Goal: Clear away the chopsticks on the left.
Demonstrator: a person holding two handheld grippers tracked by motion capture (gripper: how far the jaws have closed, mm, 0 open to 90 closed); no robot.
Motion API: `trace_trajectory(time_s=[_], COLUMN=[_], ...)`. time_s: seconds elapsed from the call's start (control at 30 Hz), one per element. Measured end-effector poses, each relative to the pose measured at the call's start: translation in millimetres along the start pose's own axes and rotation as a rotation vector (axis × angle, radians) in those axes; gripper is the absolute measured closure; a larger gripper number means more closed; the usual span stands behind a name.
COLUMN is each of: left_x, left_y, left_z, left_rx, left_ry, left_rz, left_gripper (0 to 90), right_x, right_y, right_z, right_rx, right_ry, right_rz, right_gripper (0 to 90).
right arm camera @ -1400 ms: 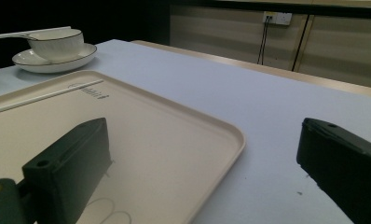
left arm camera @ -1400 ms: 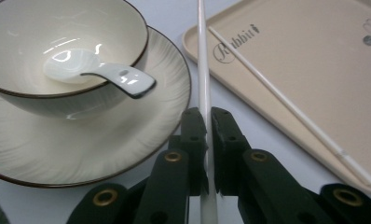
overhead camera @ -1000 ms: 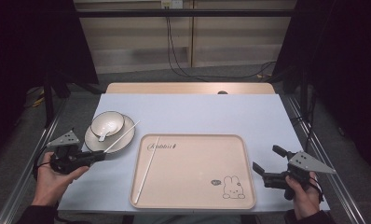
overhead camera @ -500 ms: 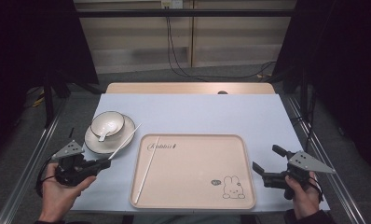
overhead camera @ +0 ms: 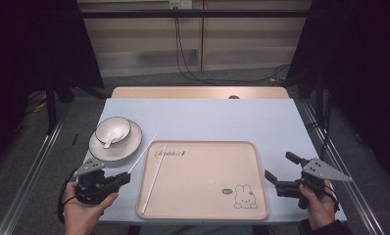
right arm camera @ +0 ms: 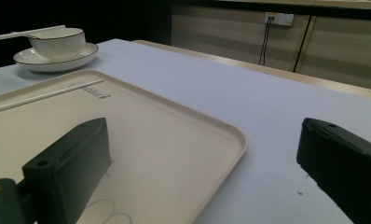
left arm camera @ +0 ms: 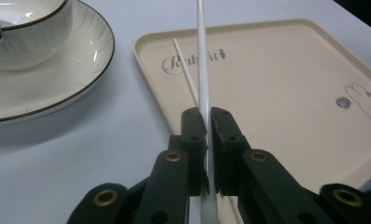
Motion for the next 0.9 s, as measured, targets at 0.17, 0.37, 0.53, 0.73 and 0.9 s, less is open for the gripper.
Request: trace_trajectory(time_s=[0.17,0.37,0.53,0.73,0.9], left_x=[13.0,32.1,42.4,59.3,72.4], left_y=[-0.7,-2.9,-1.4,1.1,10.4], left_z=[-4.4,-16.3,-34.5,-37.1,-39.6], left_rx=[-0.024,-0.046,-0.065,-0.098,-0.099], left_ry=[-0.007,-0.024,-0.038,-0.053,-0.043], left_rz=[0.016,0.052,0.077,0.088,0.134], left_gripper=[84.7,84.7,84.8,84.7,84.7], right_x=[0.4,0.4,0.3,0.0,0.0], right_y=[0.0,0.1,0.1,0.1,-0.2], right_z=[-0.4,0.0,-0.5,-0.1,-0.2], right_rx=[-0.002,-0.001,-0.005,-0.004,-0.008], right_ry=[0.003,0.000,0.004,0.001,-0.001], right_rz=[0.000,0.001,0.000,0.001,-0.001], right_gripper=[2.1,2.1,2.1,2.1,2.1])
Point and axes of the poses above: each handheld gripper's, and its own axes: x roughly forward along the jaws, y roughly out of its underside, z roughly to its left, the point moved 8 cm from there along x, roughly forward along the jaws, and after that the axes turned 1 degree about -z, right-handed, at the moved point
